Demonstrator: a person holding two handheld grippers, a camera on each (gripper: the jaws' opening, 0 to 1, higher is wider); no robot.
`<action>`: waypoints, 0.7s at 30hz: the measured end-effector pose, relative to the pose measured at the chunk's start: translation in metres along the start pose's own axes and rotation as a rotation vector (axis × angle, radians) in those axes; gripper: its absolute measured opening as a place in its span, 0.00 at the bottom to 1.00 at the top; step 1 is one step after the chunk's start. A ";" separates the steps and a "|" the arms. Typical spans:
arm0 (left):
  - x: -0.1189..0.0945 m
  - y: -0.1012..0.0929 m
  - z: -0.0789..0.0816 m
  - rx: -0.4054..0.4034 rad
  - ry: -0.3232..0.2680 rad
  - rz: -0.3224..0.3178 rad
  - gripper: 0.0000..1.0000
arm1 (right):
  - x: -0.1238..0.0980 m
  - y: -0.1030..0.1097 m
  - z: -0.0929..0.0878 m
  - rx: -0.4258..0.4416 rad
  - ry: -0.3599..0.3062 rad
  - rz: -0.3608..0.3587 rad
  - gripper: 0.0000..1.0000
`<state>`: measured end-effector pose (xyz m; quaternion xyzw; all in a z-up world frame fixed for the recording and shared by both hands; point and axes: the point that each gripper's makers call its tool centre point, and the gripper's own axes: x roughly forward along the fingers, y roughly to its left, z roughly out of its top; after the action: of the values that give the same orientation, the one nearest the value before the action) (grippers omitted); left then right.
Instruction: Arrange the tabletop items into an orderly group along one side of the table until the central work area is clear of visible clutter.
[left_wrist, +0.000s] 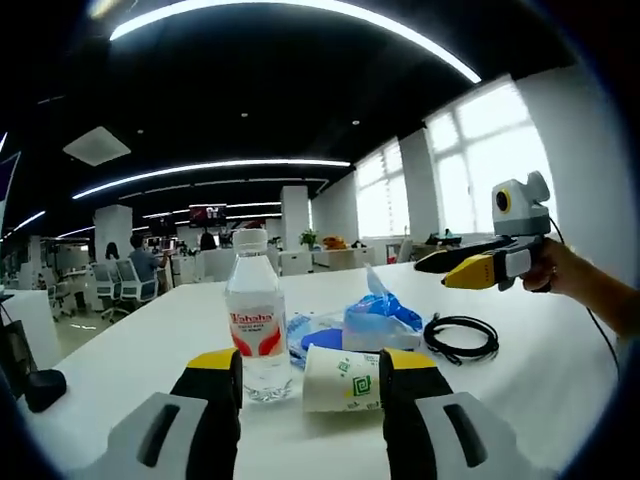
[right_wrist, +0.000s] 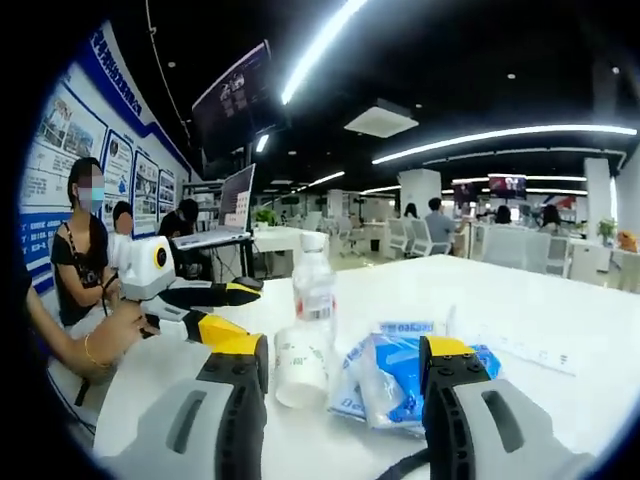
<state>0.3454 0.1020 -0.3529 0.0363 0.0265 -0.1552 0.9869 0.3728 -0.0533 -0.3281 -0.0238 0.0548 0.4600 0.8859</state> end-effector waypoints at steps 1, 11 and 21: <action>0.000 0.000 -0.001 0.002 0.002 -0.001 0.58 | -0.001 -0.001 -0.002 0.005 0.002 -0.004 0.59; -0.010 -0.009 -0.003 -0.027 -0.015 -0.023 0.59 | -0.013 -0.013 -0.008 0.062 0.001 -0.020 0.61; -0.020 -0.023 -0.009 -0.027 -0.003 -0.063 0.75 | -0.020 -0.028 -0.021 0.075 0.036 -0.048 0.63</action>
<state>0.3188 0.0870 -0.3618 0.0217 0.0281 -0.1860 0.9819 0.3828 -0.0882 -0.3471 -0.0001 0.0875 0.4355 0.8959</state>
